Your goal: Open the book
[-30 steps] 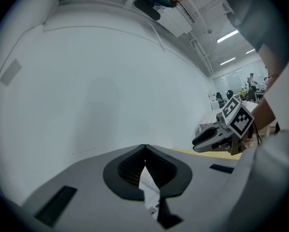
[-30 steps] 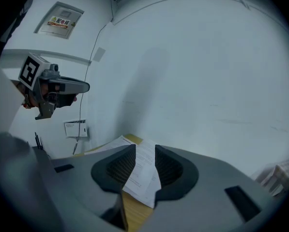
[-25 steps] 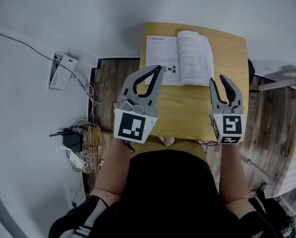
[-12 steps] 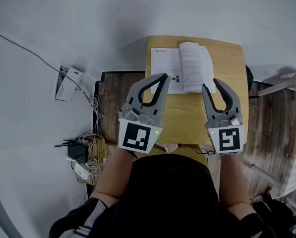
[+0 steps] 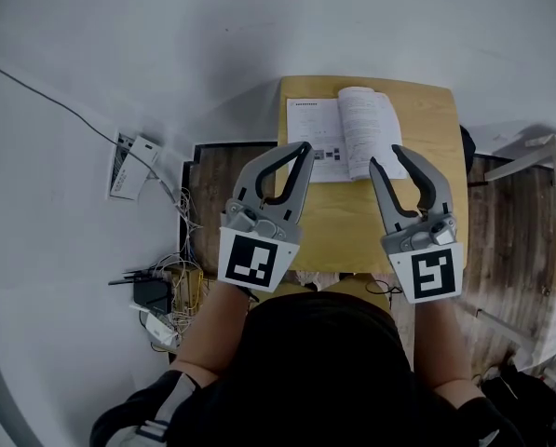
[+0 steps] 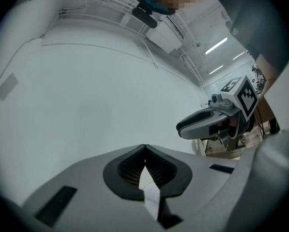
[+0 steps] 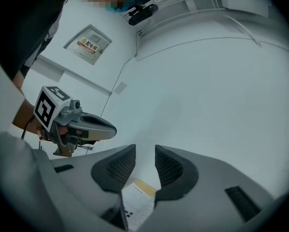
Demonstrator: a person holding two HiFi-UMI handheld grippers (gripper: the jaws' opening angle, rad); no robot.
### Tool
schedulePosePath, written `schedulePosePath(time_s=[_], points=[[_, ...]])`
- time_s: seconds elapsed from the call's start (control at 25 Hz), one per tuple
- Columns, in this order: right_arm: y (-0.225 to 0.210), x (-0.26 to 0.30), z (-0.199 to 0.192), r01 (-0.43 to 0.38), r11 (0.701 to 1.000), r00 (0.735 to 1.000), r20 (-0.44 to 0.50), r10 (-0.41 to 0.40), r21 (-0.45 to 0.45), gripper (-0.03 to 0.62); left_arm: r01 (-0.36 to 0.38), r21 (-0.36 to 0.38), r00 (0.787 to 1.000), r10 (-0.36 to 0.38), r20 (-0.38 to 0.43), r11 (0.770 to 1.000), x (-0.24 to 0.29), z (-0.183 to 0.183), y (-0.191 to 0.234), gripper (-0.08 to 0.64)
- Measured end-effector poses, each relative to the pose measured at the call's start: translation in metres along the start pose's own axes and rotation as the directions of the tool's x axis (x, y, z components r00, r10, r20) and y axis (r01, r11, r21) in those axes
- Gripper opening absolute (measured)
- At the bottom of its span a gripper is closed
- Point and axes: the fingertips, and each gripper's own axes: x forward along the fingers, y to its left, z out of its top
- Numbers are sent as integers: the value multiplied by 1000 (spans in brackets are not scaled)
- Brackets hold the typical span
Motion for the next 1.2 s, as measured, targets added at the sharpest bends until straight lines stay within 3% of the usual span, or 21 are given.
schedulePosePath(time_s=[0.44,0.64,0.88,1.2], points=[[6,0,35,-18,999,996,83,22,-46,133,43,26,998,-44,35,999,1,21,3,11],[12,-2,47,-21,997,993,116,30,-73,88,49,46,997,-51,55,998,-1,31,9,11],[9,-4,47,0,997,994,105,9,-80,31,63,22,996,-64,69,998,1,37,7,11],[6,0,44,9,997,997,82,-3,-70,29,88,-3,992,-87,92,996,3,43,-1,11]])
